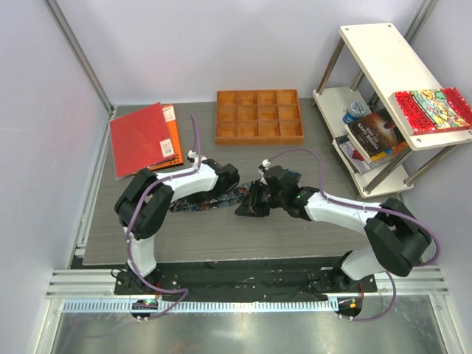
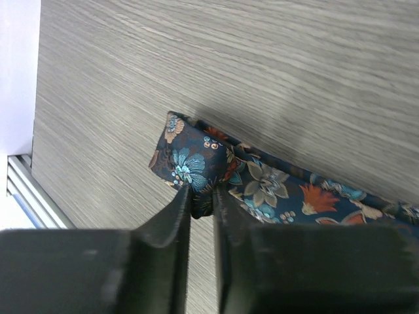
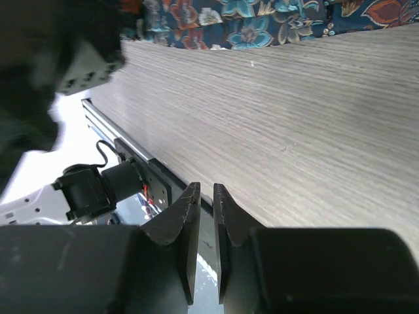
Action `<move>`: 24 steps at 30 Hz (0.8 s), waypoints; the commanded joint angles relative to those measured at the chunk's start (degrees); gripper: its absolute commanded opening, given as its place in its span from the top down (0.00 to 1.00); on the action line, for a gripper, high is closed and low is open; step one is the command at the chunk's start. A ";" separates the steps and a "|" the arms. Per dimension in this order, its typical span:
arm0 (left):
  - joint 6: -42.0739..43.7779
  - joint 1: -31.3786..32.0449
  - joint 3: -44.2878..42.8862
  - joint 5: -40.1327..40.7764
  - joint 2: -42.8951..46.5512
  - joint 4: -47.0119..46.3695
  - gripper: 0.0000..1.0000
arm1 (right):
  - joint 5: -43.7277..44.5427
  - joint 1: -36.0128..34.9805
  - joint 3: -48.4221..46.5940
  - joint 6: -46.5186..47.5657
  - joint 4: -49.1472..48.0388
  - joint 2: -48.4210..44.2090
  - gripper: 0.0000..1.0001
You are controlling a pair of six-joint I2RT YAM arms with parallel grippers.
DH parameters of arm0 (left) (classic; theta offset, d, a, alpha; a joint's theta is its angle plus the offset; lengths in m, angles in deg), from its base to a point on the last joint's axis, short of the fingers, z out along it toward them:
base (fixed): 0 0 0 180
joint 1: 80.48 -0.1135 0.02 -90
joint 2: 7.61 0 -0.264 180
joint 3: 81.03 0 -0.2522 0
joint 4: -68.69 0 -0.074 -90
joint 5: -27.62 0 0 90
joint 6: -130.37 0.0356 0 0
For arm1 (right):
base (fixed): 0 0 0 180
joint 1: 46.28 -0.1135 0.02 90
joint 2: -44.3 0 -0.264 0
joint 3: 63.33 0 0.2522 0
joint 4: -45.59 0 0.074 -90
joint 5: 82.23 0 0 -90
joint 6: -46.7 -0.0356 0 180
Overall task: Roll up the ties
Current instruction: Roll the tie at the center of the board.
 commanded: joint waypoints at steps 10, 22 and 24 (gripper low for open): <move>4.52 3.92 -2.05 -1.55 0.99 -3.99 0.50 | 3.48 0.60 -0.91 2.10 6.28 -7.19 0.79; 16.14 3.66 -1.27 -15.63 17.07 -9.28 0.24 | 5.33 0.60 -10.93 3.16 11.91 -4.74 0.79; 16.22 2.53 -0.57 -16.59 21.62 -8.75 0.23 | 5.16 0.60 -13.90 3.16 12.17 -3.16 0.79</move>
